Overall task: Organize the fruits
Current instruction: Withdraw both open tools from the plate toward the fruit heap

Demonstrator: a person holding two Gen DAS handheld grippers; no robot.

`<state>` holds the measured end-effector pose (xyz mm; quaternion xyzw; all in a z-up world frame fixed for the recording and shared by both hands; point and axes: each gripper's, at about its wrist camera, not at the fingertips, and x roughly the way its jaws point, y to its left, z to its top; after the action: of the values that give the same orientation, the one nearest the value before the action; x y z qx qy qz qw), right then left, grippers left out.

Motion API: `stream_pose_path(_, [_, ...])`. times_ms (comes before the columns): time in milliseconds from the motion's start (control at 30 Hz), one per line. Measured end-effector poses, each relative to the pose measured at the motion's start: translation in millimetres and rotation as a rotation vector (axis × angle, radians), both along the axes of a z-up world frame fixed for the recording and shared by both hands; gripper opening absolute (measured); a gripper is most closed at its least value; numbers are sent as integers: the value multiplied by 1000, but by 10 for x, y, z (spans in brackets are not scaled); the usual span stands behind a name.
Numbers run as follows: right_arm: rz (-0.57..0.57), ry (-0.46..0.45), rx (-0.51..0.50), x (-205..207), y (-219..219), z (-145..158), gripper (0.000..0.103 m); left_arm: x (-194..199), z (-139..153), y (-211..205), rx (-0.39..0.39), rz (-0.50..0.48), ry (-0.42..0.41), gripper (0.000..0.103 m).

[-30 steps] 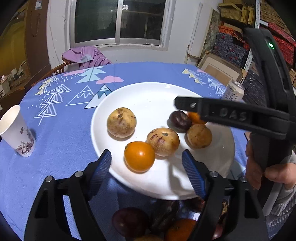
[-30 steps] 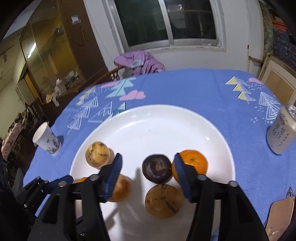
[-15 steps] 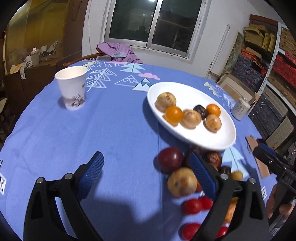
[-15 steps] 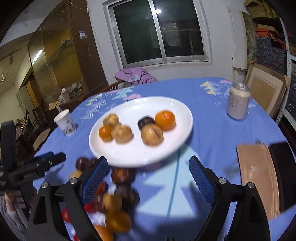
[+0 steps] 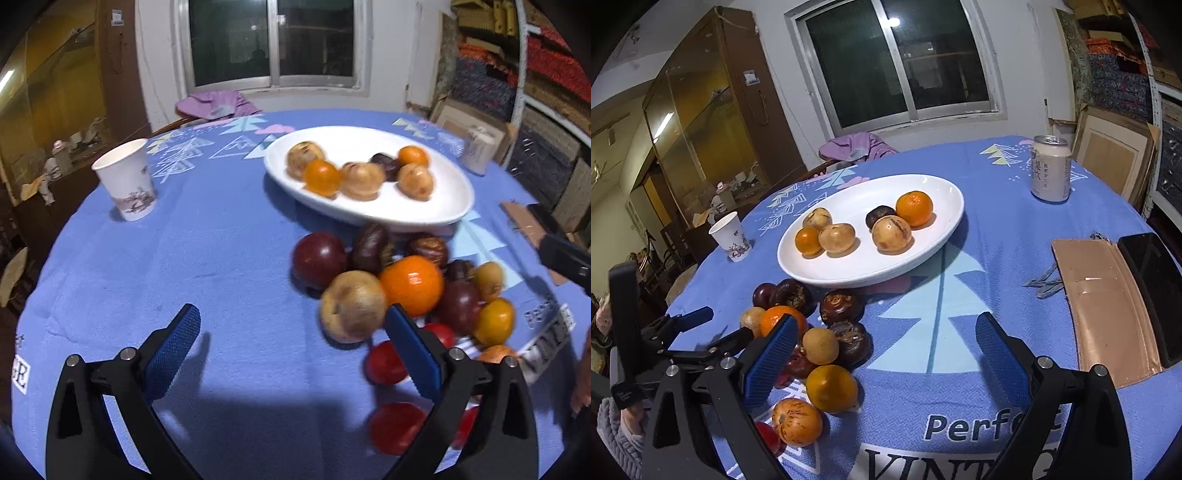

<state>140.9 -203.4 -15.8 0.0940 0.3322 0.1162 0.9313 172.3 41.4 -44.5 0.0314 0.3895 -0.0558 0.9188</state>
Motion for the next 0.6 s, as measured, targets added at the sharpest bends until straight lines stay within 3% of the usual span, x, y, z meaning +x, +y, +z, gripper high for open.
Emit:
stream_pose_path(100, [7, -10, -16, -25, 35, 11, 98, 16, 61, 197, -26, 62, -7, 99])
stream_pose_path(200, [-1, -8, 2, -13, -7, 13, 98, 3, 170, 511, -13, 206, -50, 99])
stream_pose_path(300, [3, -1, 14, -15, -19, 6, 98, 19, 203, 732, -144, 217, -29, 99])
stream_pose_path(367, [11, -3, 8, -19, -2, 3, 98, 29, 186, 734, -183, 206, -16, 99])
stream_pose_path(600, [25, -5, 0, -23, 26, -3, 98, 16, 68, 237, 11, 84, -27, 99])
